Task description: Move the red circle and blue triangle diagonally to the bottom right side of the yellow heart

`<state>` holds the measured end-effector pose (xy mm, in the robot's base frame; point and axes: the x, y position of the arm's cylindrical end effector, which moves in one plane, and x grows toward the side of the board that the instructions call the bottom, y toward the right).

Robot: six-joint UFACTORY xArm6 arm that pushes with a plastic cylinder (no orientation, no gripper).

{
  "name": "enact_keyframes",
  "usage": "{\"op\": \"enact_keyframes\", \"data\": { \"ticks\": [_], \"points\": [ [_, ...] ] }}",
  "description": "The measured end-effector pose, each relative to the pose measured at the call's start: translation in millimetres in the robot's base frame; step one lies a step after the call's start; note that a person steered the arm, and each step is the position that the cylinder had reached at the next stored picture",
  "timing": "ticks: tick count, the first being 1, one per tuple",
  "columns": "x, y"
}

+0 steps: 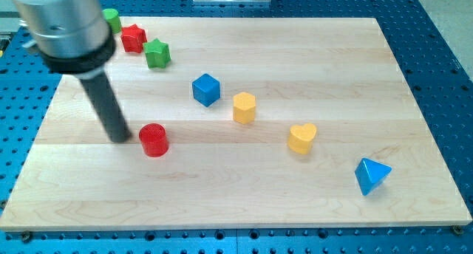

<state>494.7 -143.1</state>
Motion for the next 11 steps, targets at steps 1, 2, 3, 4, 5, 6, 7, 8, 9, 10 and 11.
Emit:
{"op": "enact_keyframes", "data": {
  "ticks": [1,2,3,4,5,6,7,8,9,10,11],
  "points": [
    [16,114],
    [21,118],
    [43,82],
    [63,141],
    [63,221],
    [63,261],
    [68,273],
    [86,304],
    [99,332],
    [124,357],
    [113,437]
  ]
}}
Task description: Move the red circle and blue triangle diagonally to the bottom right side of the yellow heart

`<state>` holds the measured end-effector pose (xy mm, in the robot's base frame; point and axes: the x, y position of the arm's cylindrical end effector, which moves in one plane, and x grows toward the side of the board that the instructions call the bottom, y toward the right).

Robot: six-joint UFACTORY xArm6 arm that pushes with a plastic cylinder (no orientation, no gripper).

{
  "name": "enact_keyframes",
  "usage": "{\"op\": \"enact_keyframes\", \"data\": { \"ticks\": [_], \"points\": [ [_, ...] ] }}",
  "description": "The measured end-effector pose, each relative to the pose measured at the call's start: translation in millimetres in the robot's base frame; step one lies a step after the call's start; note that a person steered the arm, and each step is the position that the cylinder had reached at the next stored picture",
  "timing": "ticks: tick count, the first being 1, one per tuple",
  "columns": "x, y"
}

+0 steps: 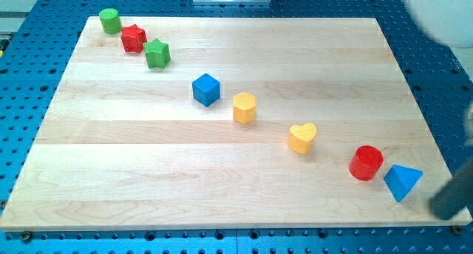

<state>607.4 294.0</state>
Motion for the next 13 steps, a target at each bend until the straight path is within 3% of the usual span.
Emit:
{"op": "enact_keyframes", "data": {
  "ticks": [1,2,8,12,13],
  "points": [
    [-16,51],
    [-33,51],
    [-51,-112],
    [-31,-96],
    [-10,-157]
  ]
}}
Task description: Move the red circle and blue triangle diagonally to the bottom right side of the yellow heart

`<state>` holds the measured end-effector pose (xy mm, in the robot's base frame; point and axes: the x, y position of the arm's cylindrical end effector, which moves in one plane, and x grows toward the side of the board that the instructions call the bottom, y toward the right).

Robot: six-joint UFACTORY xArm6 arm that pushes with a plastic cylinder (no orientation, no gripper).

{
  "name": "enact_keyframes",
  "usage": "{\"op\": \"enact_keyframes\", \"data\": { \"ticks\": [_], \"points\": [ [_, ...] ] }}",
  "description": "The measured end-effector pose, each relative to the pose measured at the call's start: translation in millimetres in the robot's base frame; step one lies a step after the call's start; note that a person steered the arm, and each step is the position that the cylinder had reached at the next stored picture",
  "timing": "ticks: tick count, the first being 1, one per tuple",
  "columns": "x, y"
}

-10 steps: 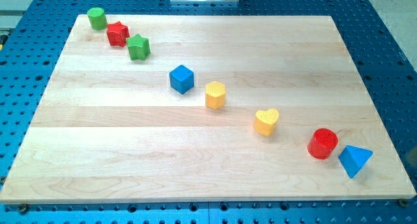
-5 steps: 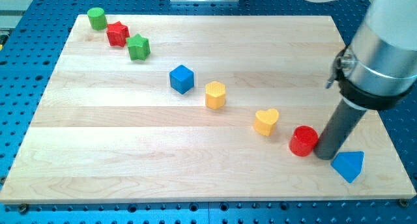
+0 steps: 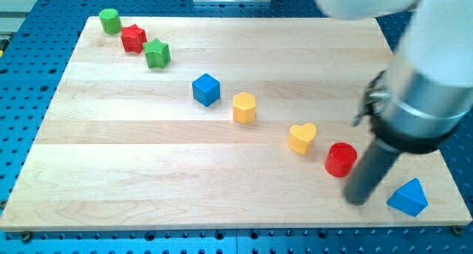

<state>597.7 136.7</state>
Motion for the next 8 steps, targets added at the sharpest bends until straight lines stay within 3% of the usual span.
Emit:
{"op": "enact_keyframes", "data": {
  "ticks": [2,3,5,8],
  "points": [
    [-41,-50],
    [-52,-33],
    [-45,-4],
    [-30,-68]
  ]
}}
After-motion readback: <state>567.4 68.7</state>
